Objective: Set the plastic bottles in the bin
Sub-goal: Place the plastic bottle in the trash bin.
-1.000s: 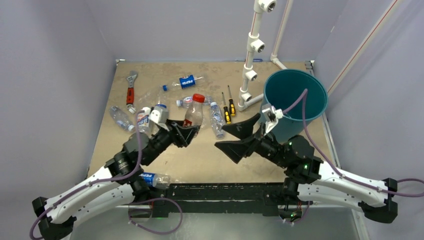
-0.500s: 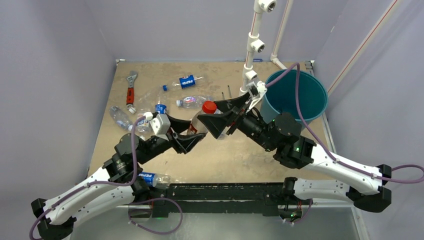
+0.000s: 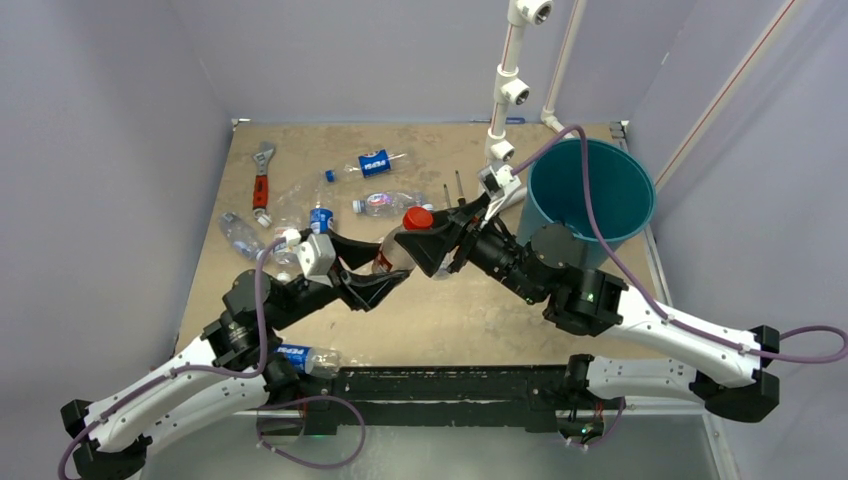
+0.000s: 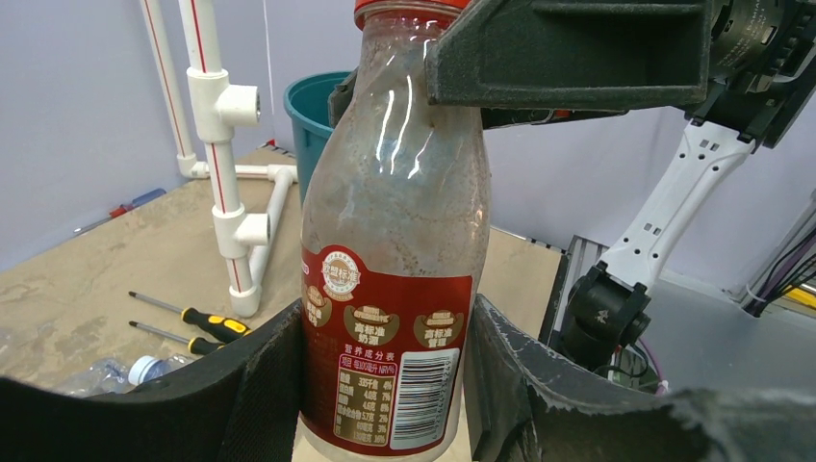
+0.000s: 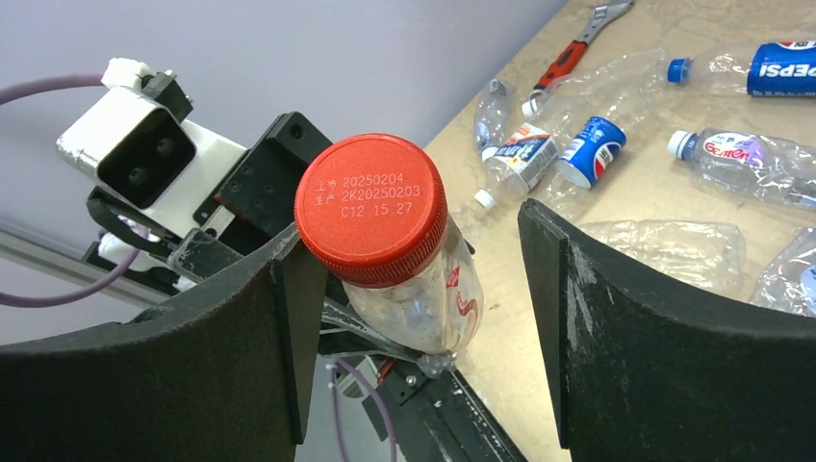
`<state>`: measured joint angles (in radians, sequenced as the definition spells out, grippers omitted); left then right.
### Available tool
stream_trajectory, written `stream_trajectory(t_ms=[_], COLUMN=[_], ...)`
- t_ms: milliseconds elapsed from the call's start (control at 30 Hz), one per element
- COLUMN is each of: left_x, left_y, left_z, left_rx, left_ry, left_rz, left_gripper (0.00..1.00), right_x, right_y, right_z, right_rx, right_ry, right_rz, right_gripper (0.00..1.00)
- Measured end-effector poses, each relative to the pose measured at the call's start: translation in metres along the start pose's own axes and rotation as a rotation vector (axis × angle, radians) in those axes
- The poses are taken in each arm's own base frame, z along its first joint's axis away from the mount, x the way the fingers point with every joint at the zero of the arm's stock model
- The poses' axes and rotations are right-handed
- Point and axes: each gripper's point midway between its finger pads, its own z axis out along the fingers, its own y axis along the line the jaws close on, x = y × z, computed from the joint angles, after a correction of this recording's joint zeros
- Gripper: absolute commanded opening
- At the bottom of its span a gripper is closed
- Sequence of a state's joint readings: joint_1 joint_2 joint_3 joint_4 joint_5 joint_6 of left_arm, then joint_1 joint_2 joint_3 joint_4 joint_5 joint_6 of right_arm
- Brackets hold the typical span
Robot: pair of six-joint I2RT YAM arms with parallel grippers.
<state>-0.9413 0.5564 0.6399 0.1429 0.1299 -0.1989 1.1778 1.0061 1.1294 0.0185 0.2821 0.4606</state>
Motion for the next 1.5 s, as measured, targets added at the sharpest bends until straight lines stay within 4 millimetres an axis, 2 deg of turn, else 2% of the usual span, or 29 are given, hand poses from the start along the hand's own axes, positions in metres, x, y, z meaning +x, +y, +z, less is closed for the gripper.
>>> stream_trajectory(t_ms=[167, 300, 467, 533, 567, 600, 667, 733, 767, 833, 933, 1067, 1133, 1233, 1333, 1400, 1500], left_x=[0.0, 0.0, 0.001, 0.0, 0.0, 0.0, 0.002, 0.003, 0.004, 0.005, 0.002, -0.005, -0.013, -0.026, -0.035, -0.037, -0.04], left_y=[-0.001, -0.001, 0.001, 0.001, 0.001, 0.001, 0.002, 0.003, 0.003, 0.007, 0.013, 0.019, 0.022, 0.025, 0.03, 0.035, 0.047], left_z=[0.001, 0.002, 0.002, 0.002, 0.002, 0.002, 0.003, 0.003, 0.004, 0.006, 0.007, 0.001, -0.004, -0.011, -0.018, -0.021, -0.026], left_rx=[0.006, 0.009, -0.001, -0.003, -0.004, -0.005, -0.011, -0.017, -0.021, -0.043, -0.089, -0.134, -0.159, -0.185, -0.215, -0.249, -0.321], left_ry=[-0.003, 0.0, 0.001, -0.003, -0.004, -0.004, 0.001, 0.006, 0.012, 0.027, 0.03, 0.006, -0.023, -0.07, -0.101, -0.106, -0.111], left_rz=[0.001, 0.001, 0.0, -0.001, -0.002, -0.003, -0.009, -0.013, -0.02, -0.033, -0.061, -0.082, -0.084, -0.088, -0.086, -0.079, -0.071], left_gripper=[0.04, 0.03, 0.02, 0.05, 0.14, 0.28, 0.55, 0.72, 0.86, 0.96, 0.99, 0.99, 0.99, 0.99, 0.99, 0.99, 0.99], right_x=[-0.001, 0.001, 0.003, 0.002, 0.002, 0.002, 0.002, 0.001, 0.002, -0.002, -0.013, -0.035, -0.053, -0.09, -0.136, -0.162, -0.194], right_y=[0.002, 0.004, 0.007, 0.007, 0.008, 0.008, 0.008, 0.008, 0.007, 0.006, 0.004, -0.001, -0.002, -0.002, -0.004, -0.01, -0.03], right_z=[0.002, 0.008, 0.012, 0.012, 0.012, 0.012, 0.012, 0.011, 0.01, 0.006, -0.003, -0.018, -0.027, -0.043, -0.068, -0.086, -0.112], right_rx=[-0.009, -0.015, -0.028, -0.029, -0.033, -0.034, -0.035, -0.035, -0.032, -0.028, -0.021, 0.008, 0.027, 0.06, 0.109, 0.16, 0.29], right_ry=[-0.008, -0.011, -0.014, -0.015, -0.015, -0.015, -0.016, -0.015, -0.013, -0.02, -0.044, -0.088, -0.12, -0.19, -0.294, -0.362, -0.448], right_rz=[0.006, 0.007, 0.008, -0.001, -0.002, -0.005, -0.008, -0.014, -0.017, -0.029, -0.051, -0.09, -0.113, -0.143, -0.167, -0.182, -0.208], right_gripper=[0.73, 0.64, 0.34, 0.16, 0.04, 0.0, 0.0, 0.0, 0.0, 0.0, 0.0, 0.0, 0.0, 0.0, 0.0, 0.0, 0.0])
